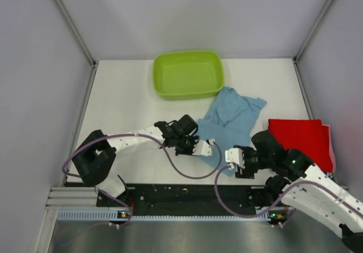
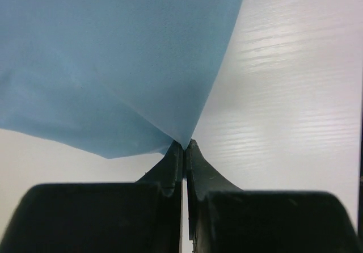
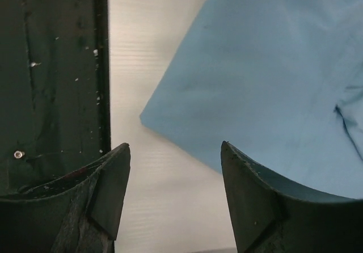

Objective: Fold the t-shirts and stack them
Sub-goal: Grab one side of the 2/3 rectangular tshirt with both arms, then fold the long partially folded tshirt into a neat square

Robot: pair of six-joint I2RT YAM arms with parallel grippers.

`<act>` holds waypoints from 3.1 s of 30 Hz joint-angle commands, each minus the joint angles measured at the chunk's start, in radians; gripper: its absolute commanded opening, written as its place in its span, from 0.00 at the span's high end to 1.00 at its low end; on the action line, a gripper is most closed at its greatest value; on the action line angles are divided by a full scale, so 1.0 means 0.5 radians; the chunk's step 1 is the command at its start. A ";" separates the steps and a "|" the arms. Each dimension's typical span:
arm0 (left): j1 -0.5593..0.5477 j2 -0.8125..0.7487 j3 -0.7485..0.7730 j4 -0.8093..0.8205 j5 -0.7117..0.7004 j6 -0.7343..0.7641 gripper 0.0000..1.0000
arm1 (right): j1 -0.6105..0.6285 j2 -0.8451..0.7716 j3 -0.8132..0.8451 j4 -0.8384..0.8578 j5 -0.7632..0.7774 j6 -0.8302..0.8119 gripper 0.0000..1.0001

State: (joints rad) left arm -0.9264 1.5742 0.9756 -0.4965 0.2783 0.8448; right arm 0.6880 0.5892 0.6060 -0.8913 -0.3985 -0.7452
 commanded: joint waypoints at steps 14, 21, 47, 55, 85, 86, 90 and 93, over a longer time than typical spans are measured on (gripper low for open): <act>-0.040 0.021 -0.061 -0.145 0.226 -0.153 1.00 | 0.961 0.705 -0.178 0.414 0.588 -0.062 0.35; -0.040 0.036 -0.068 -0.151 0.220 -0.143 1.00 | 1.118 0.874 -0.190 0.485 0.548 -0.074 0.34; -0.108 -0.261 0.058 -0.835 0.492 0.013 1.00 | 1.121 0.531 0.266 -0.098 0.079 0.076 1.00; -0.092 -0.225 0.499 -1.016 0.523 0.032 1.00 | 0.788 0.291 0.392 -0.129 -0.016 0.101 1.00; 0.353 0.965 2.257 -0.694 0.063 -0.772 1.00 | -1.538 0.294 -0.343 2.043 -0.284 1.883 1.00; 0.356 1.017 2.307 -0.704 0.045 -0.778 1.00 | -1.554 0.294 -0.368 2.065 -0.237 1.895 1.00; 0.359 1.134 2.445 -0.597 -0.139 -0.815 1.00 | -1.655 0.316 -0.445 2.258 -0.087 2.039 1.00; 0.365 1.159 2.460 -0.462 -0.249 -0.849 1.00 | -1.689 0.398 -0.427 2.347 -0.050 2.086 1.00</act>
State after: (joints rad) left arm -0.7479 2.1479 2.1483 -0.8417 0.2466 0.4595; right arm -0.1276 0.7525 0.3805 0.1234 -0.4904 0.2161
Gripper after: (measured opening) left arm 0.012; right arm 0.007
